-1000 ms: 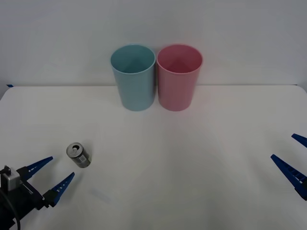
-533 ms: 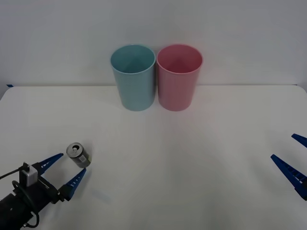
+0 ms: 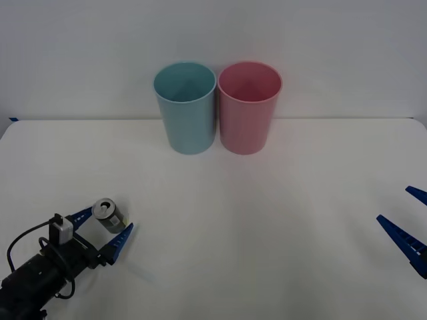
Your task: Grasp the object on the table and drop it into the matching bin: aluminum can to the light blue bin, PET bottle to the pink bin.
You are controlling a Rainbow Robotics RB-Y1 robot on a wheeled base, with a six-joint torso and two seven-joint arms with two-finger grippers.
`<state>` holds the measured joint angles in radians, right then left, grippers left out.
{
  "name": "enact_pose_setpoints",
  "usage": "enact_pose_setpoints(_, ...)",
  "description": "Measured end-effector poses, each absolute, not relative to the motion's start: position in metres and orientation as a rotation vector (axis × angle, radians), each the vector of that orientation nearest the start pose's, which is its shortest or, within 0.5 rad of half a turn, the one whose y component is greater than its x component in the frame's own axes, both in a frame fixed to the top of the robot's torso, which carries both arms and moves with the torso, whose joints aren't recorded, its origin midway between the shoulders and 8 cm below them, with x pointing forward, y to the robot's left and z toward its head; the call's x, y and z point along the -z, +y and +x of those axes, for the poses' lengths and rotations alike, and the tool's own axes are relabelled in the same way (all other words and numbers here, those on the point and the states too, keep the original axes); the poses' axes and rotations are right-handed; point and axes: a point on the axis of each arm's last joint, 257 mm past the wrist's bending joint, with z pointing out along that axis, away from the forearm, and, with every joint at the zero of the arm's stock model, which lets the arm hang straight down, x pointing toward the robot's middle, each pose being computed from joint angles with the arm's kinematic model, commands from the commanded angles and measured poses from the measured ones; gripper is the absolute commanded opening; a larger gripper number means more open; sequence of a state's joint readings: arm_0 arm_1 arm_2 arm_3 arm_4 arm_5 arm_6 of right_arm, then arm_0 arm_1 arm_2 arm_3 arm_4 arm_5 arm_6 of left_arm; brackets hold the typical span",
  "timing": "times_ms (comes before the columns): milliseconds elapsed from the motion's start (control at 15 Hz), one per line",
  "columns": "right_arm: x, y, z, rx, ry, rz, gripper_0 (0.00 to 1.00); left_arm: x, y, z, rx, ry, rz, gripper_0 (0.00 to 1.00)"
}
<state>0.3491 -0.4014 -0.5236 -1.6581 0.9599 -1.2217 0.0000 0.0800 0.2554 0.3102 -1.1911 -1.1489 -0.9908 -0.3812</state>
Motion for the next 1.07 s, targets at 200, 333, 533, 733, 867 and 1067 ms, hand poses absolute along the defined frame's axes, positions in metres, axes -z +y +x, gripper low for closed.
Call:
enact_pose_setpoints(200,0.1689,-0.3297,0.3422,-0.567,1.441,-0.465,1.00,0.3259,0.2634,0.4353,0.421,1.605,0.467,1.00)
enact_pose_setpoints(333,0.1689,-0.3297,0.3422,-0.567,1.441,-0.465,1.00,0.3260,0.2632,0.4358,0.419,1.605,0.467,1.00)
enact_pose_setpoints(533,0.1689,-0.3297,0.3422,-0.567,1.441,-0.465,1.00,0.3253,0.2637,0.4367,0.418,1.604,0.466,0.08)
enact_pose_setpoints(733,0.1689,-0.3297,0.3422,-0.567,1.441,-0.465,1.00,0.3237,0.2606,0.4377,0.423,1.598,0.470,0.00)
enact_pose_setpoints(867,0.1689,-0.3297,0.3422,-0.567,1.441,-0.465,1.00,0.3233,0.2593,0.4380,0.425,1.596,0.471,0.00)
enact_pose_setpoints(1067,0.1689,-0.3297,0.3422,-0.567,1.441,-0.465,1.00,0.3222,0.2613,0.4384,0.426,1.595,0.462,0.00)
